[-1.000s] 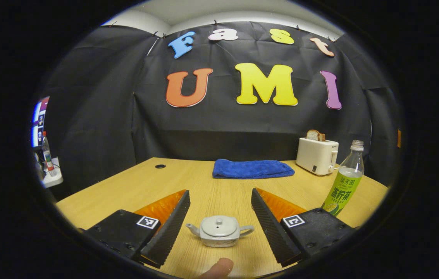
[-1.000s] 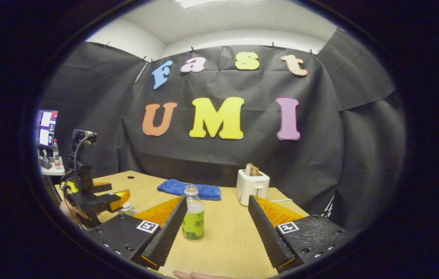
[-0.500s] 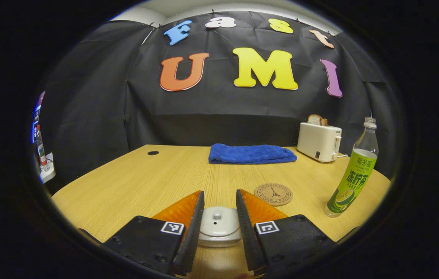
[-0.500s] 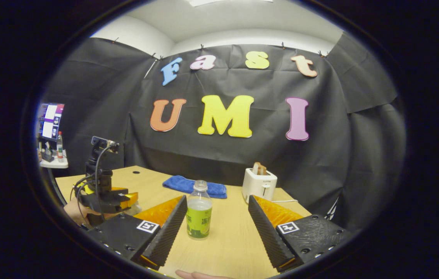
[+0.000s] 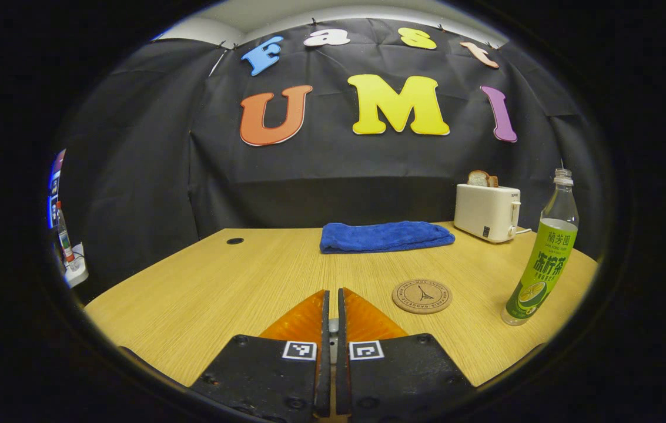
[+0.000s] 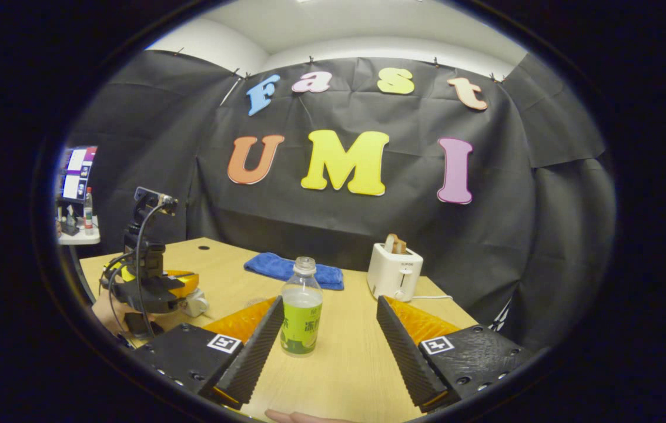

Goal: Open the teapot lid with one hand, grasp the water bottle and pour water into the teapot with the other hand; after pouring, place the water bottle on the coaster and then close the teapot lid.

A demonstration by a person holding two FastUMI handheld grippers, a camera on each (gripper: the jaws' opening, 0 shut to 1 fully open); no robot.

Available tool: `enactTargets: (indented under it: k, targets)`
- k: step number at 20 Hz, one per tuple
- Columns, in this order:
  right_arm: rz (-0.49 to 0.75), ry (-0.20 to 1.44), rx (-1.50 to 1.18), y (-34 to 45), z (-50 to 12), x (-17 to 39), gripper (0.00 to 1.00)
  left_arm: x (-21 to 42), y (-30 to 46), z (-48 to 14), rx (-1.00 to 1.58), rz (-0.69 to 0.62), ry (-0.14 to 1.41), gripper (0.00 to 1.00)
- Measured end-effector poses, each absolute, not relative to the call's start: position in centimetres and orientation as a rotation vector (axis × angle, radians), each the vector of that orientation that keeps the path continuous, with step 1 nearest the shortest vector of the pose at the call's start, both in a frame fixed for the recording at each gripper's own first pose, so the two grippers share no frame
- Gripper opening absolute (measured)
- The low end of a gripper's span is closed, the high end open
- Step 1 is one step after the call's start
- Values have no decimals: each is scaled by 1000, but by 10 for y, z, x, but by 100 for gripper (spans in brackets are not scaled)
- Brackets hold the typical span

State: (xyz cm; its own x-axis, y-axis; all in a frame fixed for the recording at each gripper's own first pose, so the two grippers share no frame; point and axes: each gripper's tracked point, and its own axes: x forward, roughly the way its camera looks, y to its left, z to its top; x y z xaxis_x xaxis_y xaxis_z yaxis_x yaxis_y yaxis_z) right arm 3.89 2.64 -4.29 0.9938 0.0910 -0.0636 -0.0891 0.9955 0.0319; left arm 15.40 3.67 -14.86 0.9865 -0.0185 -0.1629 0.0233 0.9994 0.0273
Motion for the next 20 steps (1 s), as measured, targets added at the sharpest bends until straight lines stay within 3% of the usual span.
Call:
enactTargets:
  k: [14, 20]
  targets:
    - [174, 130, 121, 59, -100, 77, 95, 82, 29, -63, 17, -67, 120, 5]
    - [141, 169, 126, 82, -127, 90, 95, 40, 36, -11, -62, -84, 28, 5]
